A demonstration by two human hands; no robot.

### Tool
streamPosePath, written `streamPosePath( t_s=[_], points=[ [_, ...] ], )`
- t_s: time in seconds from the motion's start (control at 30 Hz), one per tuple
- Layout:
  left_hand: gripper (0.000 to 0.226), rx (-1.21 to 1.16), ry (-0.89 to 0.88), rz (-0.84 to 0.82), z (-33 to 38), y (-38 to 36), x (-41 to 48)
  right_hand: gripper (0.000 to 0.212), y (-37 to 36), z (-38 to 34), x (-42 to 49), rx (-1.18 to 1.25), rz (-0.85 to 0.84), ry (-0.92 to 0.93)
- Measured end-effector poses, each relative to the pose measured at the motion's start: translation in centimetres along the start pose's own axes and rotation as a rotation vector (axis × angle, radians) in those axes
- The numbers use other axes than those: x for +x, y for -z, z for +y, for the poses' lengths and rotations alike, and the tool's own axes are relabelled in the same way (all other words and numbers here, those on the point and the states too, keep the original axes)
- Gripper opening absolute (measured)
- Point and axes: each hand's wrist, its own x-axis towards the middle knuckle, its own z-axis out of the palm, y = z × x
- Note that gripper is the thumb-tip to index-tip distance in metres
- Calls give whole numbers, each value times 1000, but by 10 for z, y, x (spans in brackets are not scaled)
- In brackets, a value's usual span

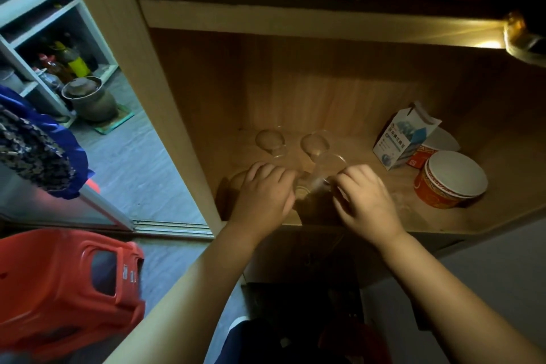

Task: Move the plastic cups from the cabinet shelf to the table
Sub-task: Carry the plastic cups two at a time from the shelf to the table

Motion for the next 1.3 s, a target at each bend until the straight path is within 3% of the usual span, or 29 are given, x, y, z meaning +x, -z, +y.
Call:
streamPosePath(
  t_s=[0.2, 0.43, 0.67, 0.83, 1.0, 1.3],
  points=[
    [19, -72, 36, 66, 12, 30, -18, 24, 15, -18, -4, -10, 75, 49],
    [17, 5, -26, 166, 10, 66, -46, 15, 27, -49, -7, 34, 131, 143],
    [11, -42, 147, 269, -10, 121, -98, 14, 27, -120, 5, 60, 242, 321],
    [12, 51, 289, 283, -53, 175, -178, 5, 12, -217, 11, 179, 268, 427],
    [14, 111, 488, 353, -90, 242, -289, 14, -18, -340, 5, 335, 199, 592],
    [6, 395, 839, 418, -114, 364, -498, 9, -72, -572, -29, 591, 62, 919]
  ],
)
